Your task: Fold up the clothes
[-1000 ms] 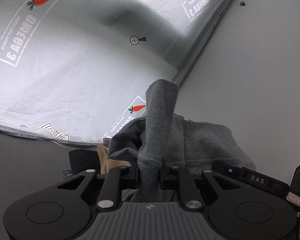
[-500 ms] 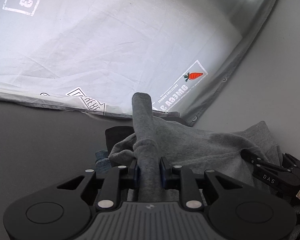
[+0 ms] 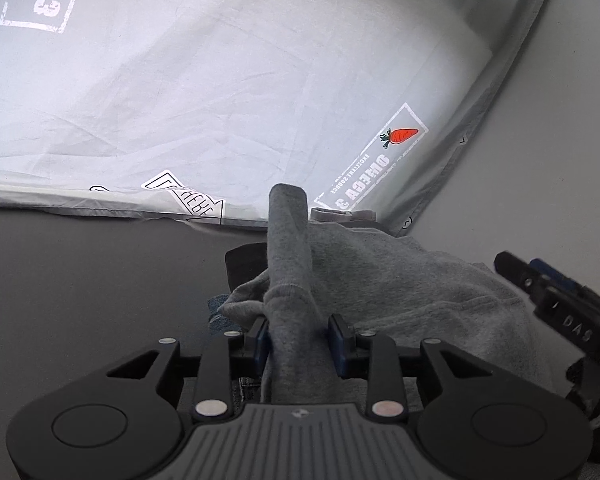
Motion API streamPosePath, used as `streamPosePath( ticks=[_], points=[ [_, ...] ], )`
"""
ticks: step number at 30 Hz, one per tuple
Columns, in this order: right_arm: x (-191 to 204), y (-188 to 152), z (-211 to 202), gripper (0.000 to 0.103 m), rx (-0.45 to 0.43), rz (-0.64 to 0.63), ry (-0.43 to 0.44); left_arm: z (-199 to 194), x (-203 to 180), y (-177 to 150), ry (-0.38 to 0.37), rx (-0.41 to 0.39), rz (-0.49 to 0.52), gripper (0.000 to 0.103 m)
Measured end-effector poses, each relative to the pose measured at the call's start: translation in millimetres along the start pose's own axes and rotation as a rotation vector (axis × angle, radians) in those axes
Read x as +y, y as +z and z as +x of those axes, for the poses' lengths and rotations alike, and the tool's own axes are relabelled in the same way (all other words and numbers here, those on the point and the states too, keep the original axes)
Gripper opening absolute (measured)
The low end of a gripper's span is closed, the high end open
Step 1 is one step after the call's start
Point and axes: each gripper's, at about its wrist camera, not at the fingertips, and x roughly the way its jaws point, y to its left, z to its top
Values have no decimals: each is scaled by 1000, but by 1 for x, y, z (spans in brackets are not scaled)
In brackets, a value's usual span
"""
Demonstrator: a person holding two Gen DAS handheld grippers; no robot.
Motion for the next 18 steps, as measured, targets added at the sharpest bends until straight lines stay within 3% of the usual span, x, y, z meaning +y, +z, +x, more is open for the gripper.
streamPosePath(
  ticks=[3, 8, 10, 13, 15, 18],
  points=[
    [4, -3, -3, 70, 31, 24, -5, 0, 6, 2, 57, 4, -16, 52],
    [10, 8, -29, 79, 24, 62, -36, -28, 12, 12, 144, -79, 37, 60],
    [12, 12, -39, 83, 21, 77, -48, -53, 12, 13, 169, -142, 76, 64],
    [15, 19, -54, 99, 17, 100, -67, -102, 11, 5, 185, -255, 132, 82],
    [19, 23, -70, 101, 11, 123, -69, -143, 10, -5, 188, -346, 152, 94],
    [35, 25, -123, 102, -28, 201, -20, -197, 13, -25, 175, -442, 93, 100]
  ],
)
